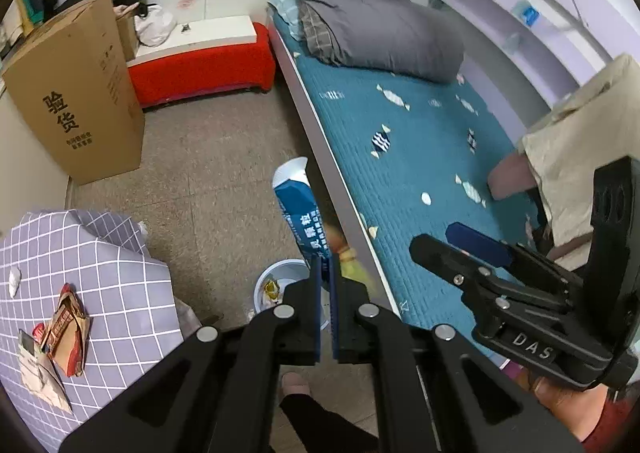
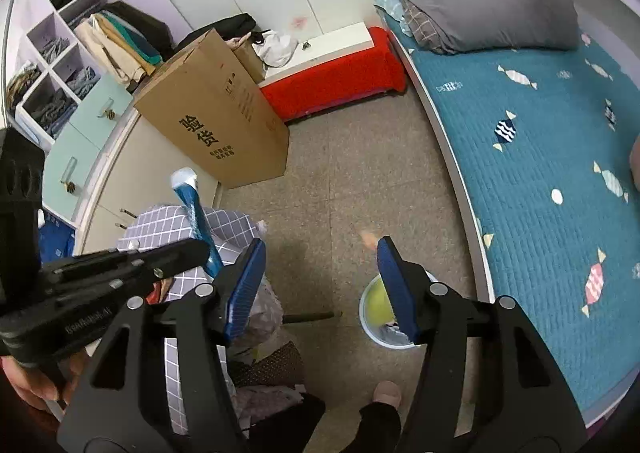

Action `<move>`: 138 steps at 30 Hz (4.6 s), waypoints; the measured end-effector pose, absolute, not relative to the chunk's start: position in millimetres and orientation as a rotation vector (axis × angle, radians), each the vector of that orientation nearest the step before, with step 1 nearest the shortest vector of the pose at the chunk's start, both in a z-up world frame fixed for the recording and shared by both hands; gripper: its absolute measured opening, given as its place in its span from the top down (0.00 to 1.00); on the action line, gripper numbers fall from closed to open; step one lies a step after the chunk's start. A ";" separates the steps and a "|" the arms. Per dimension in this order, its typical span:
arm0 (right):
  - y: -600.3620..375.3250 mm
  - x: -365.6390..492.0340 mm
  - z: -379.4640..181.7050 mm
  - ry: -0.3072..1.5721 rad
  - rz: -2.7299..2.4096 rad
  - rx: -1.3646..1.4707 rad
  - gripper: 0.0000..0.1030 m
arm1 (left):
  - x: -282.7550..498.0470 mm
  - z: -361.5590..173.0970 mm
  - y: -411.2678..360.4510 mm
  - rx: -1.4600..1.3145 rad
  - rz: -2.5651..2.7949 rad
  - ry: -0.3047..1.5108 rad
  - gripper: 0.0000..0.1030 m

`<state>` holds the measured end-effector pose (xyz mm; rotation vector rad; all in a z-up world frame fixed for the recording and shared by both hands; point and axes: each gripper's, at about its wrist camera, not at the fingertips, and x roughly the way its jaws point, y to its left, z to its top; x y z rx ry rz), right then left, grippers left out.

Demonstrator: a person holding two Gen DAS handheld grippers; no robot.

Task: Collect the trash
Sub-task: 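Carry the blue tube and green item with both tools toward the bucket, then open right tool dropping the green item into the bucket while left tool drops the tube, then move both open tools back over the table trash, then grasp the red snack wrapper with right tool while left tool grasps the white medicine bottle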

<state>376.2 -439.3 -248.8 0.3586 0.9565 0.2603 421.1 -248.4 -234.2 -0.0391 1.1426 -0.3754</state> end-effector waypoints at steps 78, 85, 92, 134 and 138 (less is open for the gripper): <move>-113.4 365.3 -234.5 1.003 0.771 0.082 0.42 | 323.3 -235.0 79.1 -0.424 0.196 1.084 0.43; -27.4 375.7 -266.2 1.093 0.817 0.031 0.42 | 327.6 -265.5 160.4 -0.467 0.237 1.156 0.43; 41.9 389.9 -312.0 1.203 0.810 -0.067 0.54 | 344.0 -311.1 226.6 -0.504 0.239 1.250 0.43; 30.3 486.5 -364.1 1.241 0.572 0.231 0.78 | 488.3 -390.9 225.5 -0.139 0.044 1.265 0.74; 25.9 486.0 -363.1 1.243 0.579 0.240 0.78 | 488.1 -389.2 224.5 -0.158 0.038 1.263 0.77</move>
